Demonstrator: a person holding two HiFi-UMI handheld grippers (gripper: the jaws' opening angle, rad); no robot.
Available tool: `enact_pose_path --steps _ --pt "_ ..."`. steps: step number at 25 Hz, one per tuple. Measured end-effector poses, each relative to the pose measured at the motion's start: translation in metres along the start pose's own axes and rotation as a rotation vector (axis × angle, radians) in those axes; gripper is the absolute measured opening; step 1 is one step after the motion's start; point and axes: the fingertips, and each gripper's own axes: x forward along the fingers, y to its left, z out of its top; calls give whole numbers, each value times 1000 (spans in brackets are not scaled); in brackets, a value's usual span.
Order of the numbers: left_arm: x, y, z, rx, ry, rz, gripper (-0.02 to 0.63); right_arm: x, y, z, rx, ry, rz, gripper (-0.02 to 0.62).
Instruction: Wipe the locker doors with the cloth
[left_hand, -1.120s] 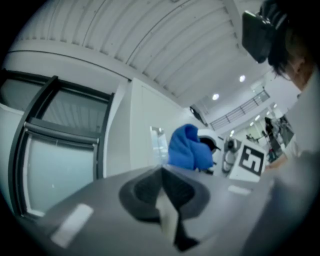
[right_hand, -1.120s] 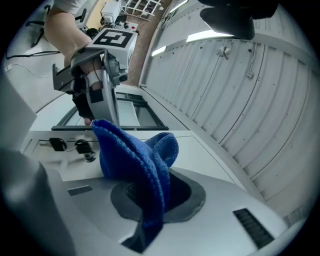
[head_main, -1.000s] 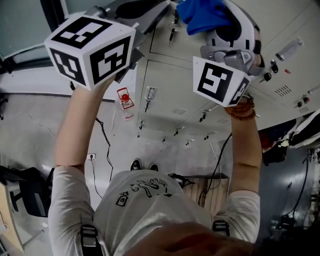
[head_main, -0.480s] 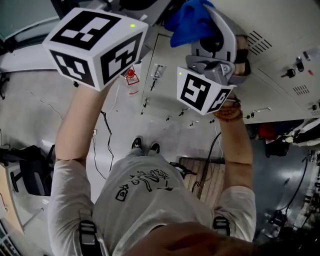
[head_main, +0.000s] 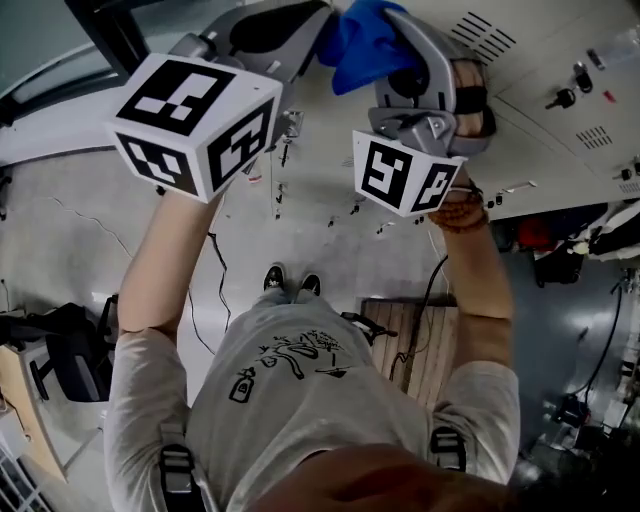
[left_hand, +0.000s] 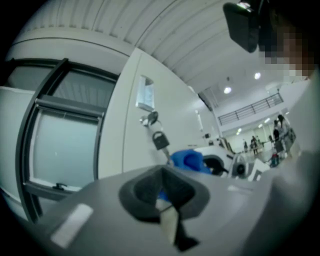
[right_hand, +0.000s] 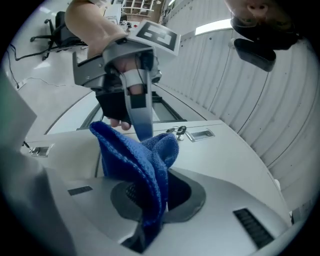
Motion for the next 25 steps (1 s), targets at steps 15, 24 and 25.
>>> enact_pose_path --steps 15,24,25 --pt "20 -57 150 66 -163 -141 2 52 -186 19 -82 13 -140 29" --pt "24 -42 249 123 -231 -112 2 97 -301 45 -86 9 -213 29" --pt "25 -42 256 126 -236 -112 2 100 -313 47 -85 12 -223 29"
